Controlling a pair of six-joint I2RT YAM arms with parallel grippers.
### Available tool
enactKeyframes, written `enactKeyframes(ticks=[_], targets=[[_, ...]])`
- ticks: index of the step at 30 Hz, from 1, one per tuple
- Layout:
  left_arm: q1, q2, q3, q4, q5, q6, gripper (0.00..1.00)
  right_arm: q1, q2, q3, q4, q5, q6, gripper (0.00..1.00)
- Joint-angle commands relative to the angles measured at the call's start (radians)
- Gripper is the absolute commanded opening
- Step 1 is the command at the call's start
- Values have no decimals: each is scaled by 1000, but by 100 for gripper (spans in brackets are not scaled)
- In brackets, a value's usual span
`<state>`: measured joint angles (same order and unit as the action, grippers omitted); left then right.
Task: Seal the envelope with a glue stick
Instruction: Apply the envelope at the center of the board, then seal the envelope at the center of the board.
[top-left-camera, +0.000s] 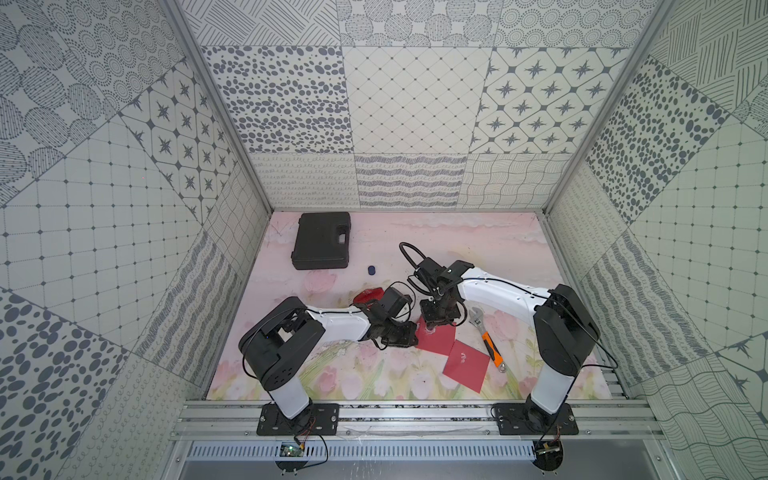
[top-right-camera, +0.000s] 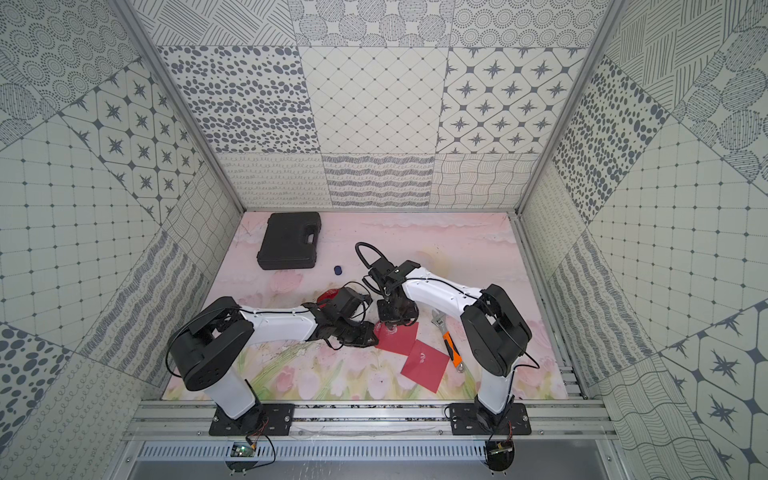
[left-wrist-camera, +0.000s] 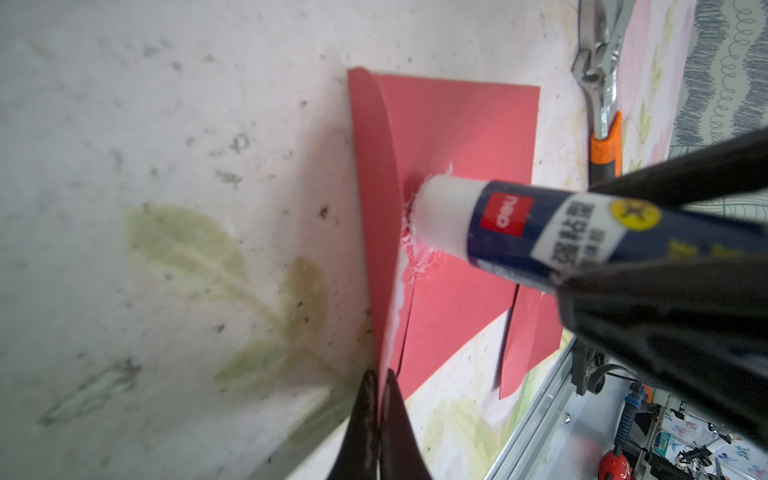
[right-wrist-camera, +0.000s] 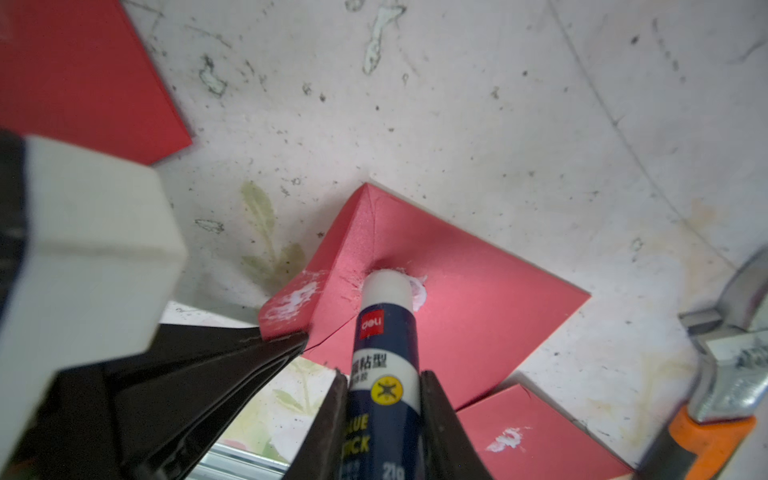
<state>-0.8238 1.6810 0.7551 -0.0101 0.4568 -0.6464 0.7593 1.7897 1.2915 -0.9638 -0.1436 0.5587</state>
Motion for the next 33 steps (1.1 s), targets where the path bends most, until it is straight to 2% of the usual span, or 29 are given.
enactKeyframes(ticks=[1,3,5,14,20,30,31,33], targets=[[4,2,9,-36,2,3,0,-1,-9,-25,49,-38,18,0],[4,1,9,-38,3,4,0,-15,-21,-24,31,22,16,0],[5,0,9,-43,-1,4,0,-41,-59,-43,58,13,23,0],[4,-11,5,-64,-11,5,0,-223,-304,-216,323,-355,131,0],[5,-34,4,-120,-45,15,0,-339,-414,-299,422,-474,187,0],[5,-138,50,-400,-249,92,0,-396,-434,-324,410,-478,152,0],[4,-144,54,-416,-263,101,1,-397,-434,-327,411,-478,150,0],[5,-149,66,-432,-275,118,11,-400,-432,-334,412,-473,147,0]])
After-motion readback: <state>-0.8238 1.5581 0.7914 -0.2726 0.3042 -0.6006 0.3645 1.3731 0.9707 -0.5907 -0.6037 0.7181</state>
